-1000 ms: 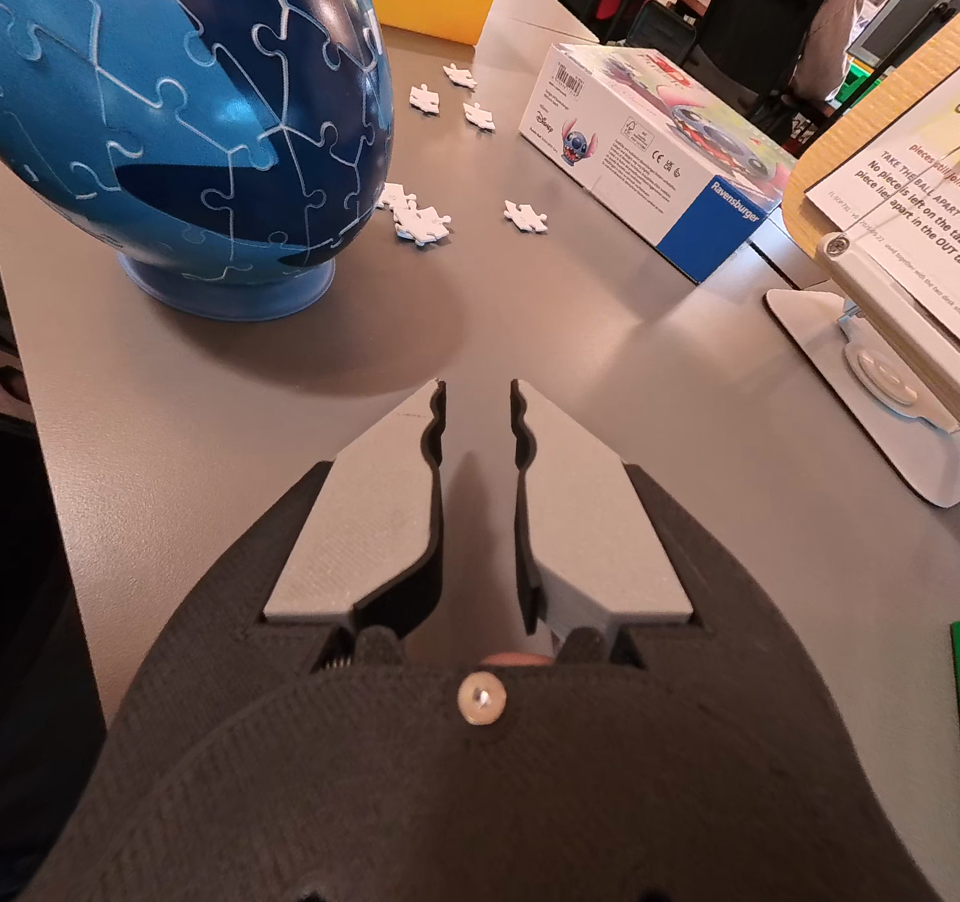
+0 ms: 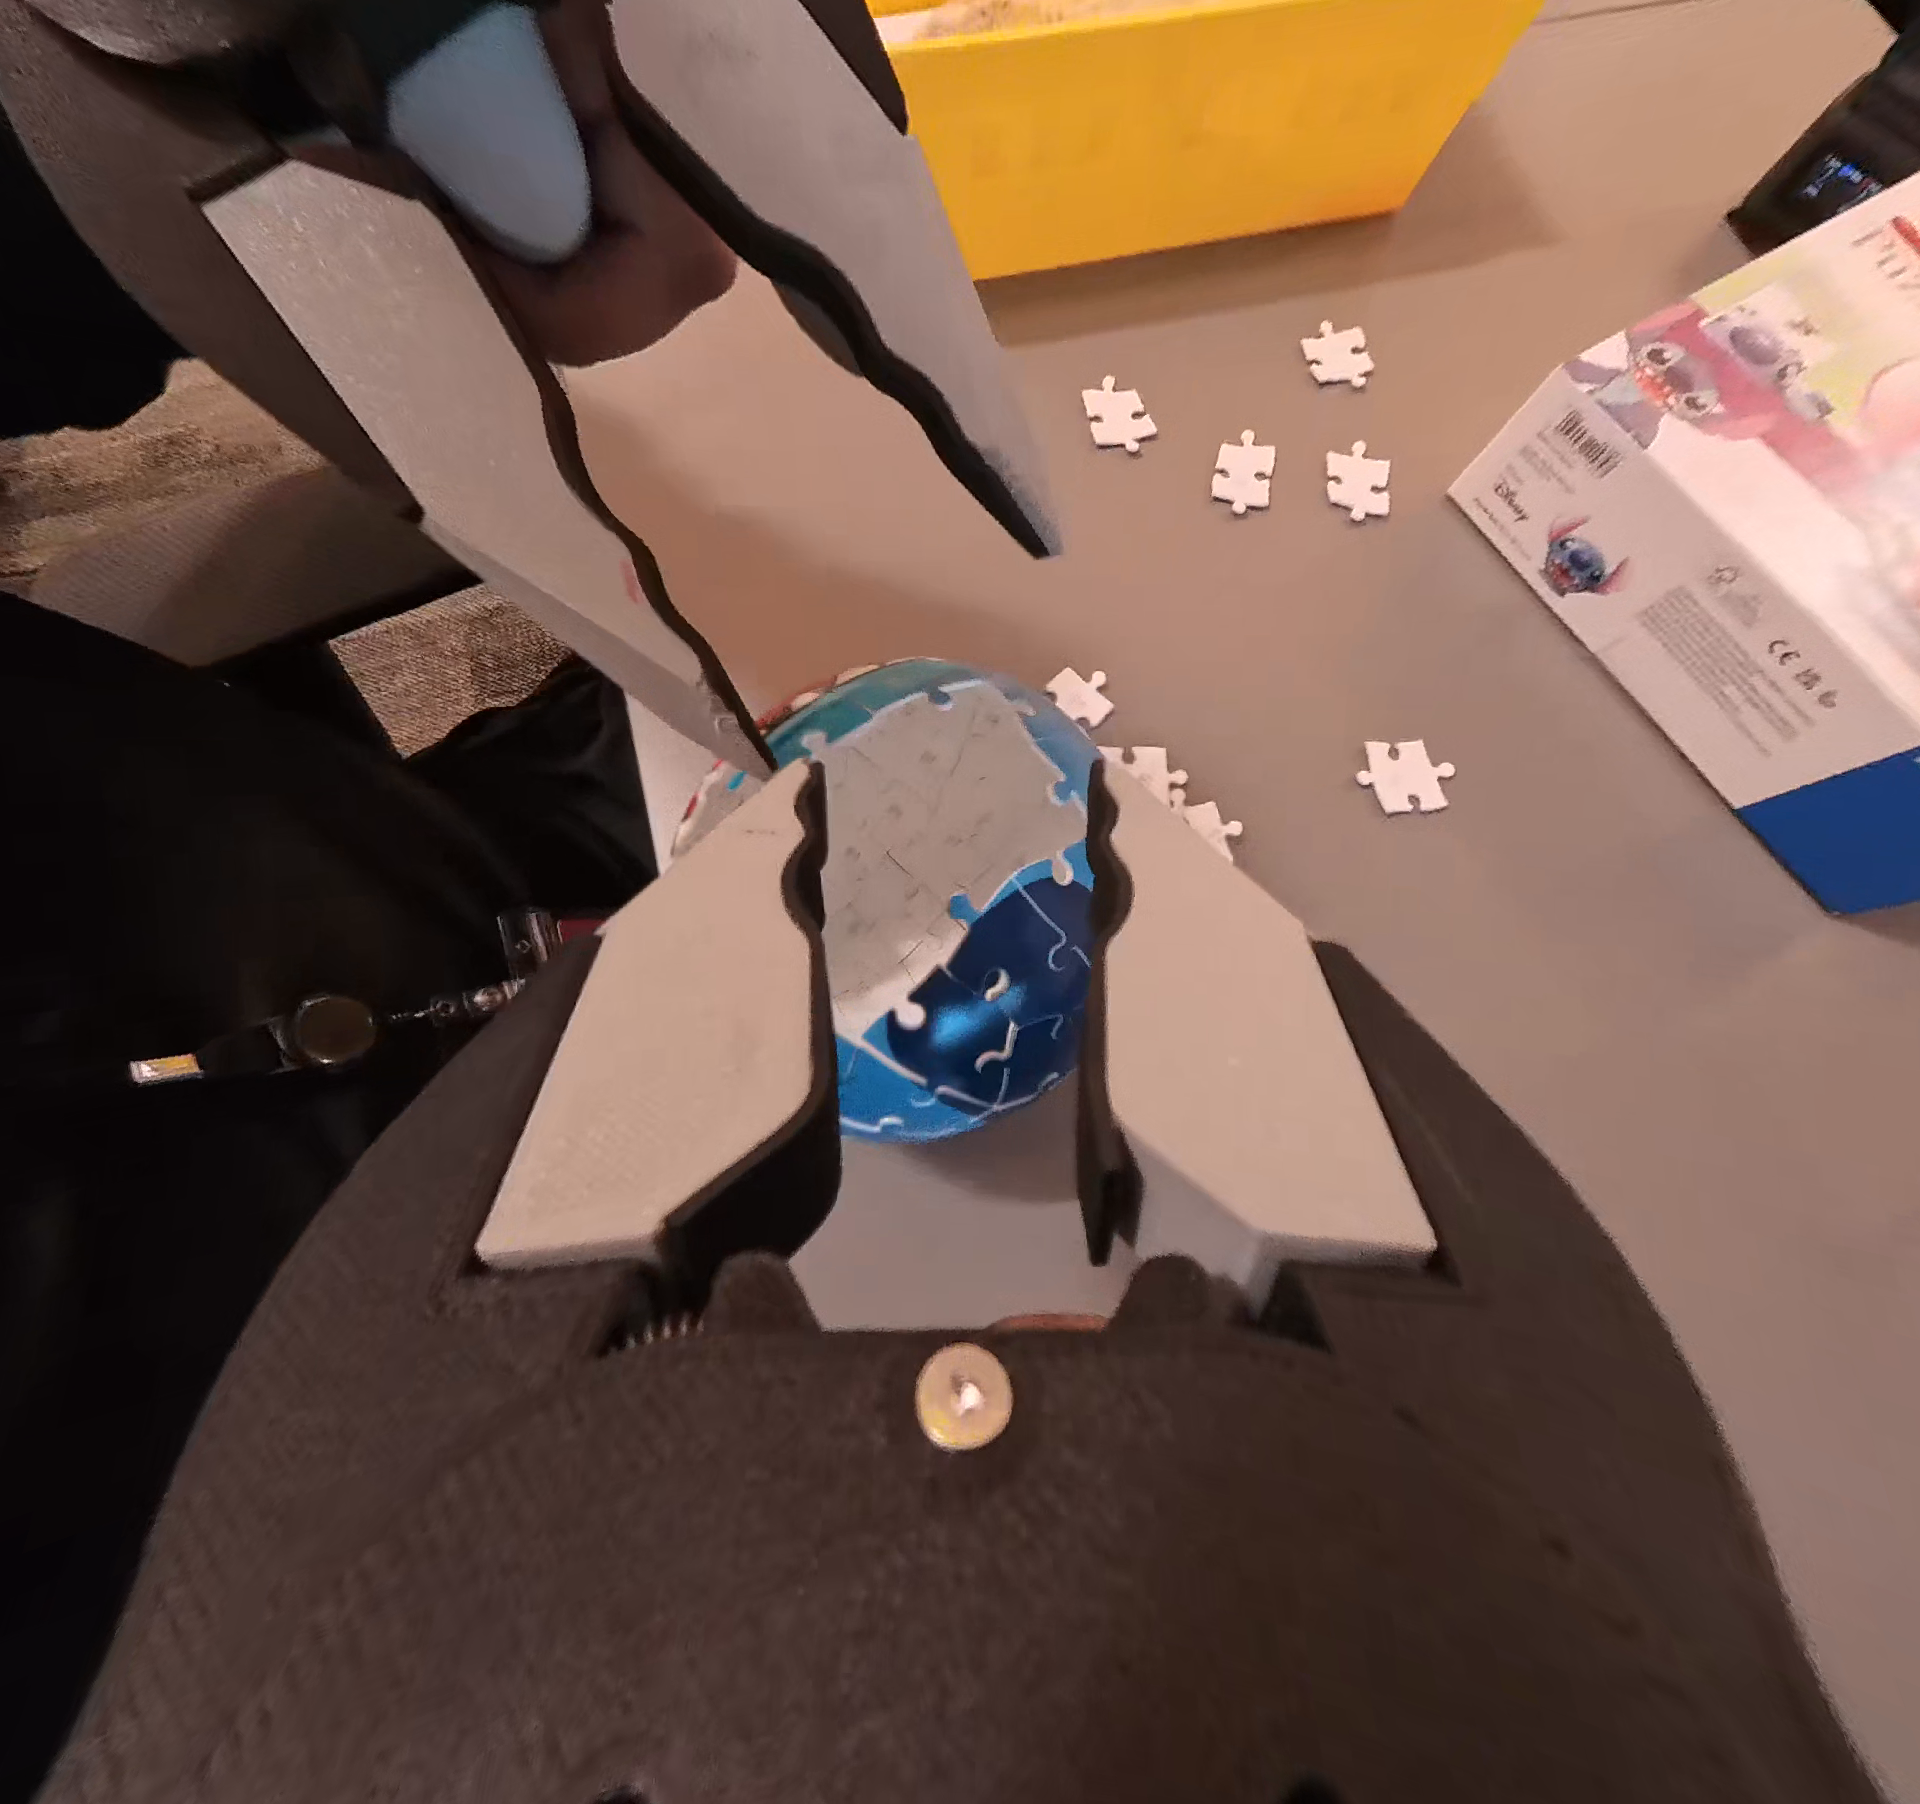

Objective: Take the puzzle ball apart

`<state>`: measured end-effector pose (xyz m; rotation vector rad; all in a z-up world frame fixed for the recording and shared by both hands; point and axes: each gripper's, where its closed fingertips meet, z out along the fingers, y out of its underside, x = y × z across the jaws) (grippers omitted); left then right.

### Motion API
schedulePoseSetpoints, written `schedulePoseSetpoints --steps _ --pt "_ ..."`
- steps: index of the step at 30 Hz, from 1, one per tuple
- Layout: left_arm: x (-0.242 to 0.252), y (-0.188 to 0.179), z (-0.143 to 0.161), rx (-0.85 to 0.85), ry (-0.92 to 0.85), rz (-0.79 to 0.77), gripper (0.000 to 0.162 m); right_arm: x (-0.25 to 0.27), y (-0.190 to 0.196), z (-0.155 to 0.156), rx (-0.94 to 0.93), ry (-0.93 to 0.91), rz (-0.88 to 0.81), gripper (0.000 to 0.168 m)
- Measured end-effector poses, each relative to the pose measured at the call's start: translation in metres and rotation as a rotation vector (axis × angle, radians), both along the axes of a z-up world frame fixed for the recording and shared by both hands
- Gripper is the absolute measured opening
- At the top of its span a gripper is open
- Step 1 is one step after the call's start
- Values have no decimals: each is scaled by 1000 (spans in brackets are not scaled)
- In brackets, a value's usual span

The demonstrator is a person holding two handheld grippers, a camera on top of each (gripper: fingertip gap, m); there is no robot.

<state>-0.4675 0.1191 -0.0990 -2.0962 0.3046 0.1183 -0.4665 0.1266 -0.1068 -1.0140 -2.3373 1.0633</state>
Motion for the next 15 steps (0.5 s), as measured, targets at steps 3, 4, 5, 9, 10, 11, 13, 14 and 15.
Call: schedulePoseSetpoints --steps 3,4,5,9,10,11,13,14,15 --pt "-12 -9 -5 3 -17 34 57 0 12 -4 -1 19 -29 42" --pt "-17 -14 -7 6 -25 50 56 1 19 -6 -13 21 -43 41" --pt "-23 -19 -9 4 -35 67 56 4 25 -9 -30 11 -58 43" --pt "-37 -43 -18 6 -49 94 56 20 44 -9 -79 31 -68 44" --pt "-33 -48 -19 13 -56 60 58 25 44 -9 -74 46 -33 45" --pt "-25 -53 -21 19 -64 6 58 31 41 -10 -68 59 12 45" --pt "-15 -57 -27 18 -74 -55 60 38 37 -14 -64 61 79 49" --pt "-11 -57 -31 9 -82 -75 64 40 35 -17 -72 52 105 56" --pt "-5 -57 -36 1 -94 -103 67 43 33 -20 -85 39 134 61"
